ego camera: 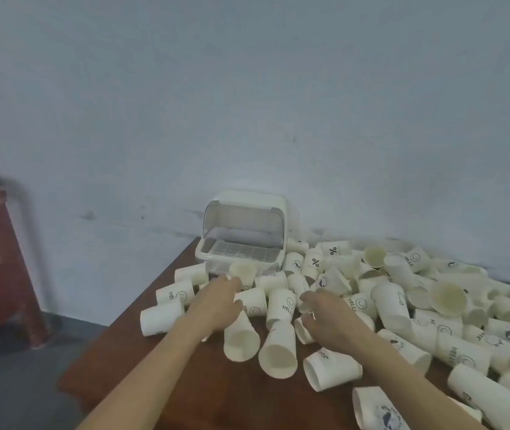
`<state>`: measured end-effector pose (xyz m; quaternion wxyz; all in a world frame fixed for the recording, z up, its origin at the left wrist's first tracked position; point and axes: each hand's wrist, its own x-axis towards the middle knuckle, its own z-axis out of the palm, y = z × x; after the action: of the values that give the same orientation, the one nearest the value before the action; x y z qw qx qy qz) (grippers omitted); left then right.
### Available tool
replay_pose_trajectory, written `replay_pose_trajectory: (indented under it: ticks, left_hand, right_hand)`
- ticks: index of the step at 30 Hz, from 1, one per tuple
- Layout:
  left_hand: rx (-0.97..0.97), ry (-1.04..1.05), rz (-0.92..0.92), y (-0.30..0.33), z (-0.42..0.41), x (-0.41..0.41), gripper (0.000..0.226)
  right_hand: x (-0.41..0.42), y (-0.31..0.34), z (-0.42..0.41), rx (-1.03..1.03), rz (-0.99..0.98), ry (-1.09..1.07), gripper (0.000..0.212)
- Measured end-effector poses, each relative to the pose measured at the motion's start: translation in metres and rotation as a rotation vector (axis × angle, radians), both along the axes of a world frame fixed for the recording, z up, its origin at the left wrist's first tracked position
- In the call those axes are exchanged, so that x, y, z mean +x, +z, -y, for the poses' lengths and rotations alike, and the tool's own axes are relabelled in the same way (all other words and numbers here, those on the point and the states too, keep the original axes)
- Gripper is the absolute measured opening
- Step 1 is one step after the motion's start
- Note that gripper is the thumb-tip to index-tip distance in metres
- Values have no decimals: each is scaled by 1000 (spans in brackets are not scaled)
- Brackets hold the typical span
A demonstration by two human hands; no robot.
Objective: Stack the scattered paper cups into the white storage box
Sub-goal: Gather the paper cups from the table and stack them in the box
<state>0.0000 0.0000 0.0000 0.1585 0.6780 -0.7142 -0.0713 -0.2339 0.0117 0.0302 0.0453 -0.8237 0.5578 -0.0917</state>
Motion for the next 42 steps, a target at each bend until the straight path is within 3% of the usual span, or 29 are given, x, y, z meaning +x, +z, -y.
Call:
replay_pose_trajectory:
  ticks: [6, 10, 15, 22, 28, 33, 38, 42]
  left_hand:
    - [-39, 72, 61, -12, 66, 3, 44]
    - [-50, 139, 278, -23, 98, 4, 34]
    - [-83, 159, 385, -33, 110, -1, 19]
    - [-122, 185, 359, -32, 111, -2, 33]
    - [-73, 165, 381, -35, 107, -2, 23]
    - [-145, 161, 335, -29, 99, -4, 17]
    - [-254, 147, 318, -16, 93, -7, 15]
    - [-288, 122, 308, -10, 91, -8, 14]
  right_hand:
    - [14, -14, 48, -2, -8, 10, 38]
    - [20, -18, 68, -28, -1, -11, 32]
    - [20, -19, 83, -44, 6, -33, 31]
    - [19, -18, 97, -57, 31, -81, 43]
    - [16, -22, 94, -61, 14, -109, 33]
    - [13, -23, 89, -64, 29, -144, 32]
    - [-1, -15, 93, -118, 63, -356, 12]
    - [-16, -12, 103, -80, 111, -540, 15]
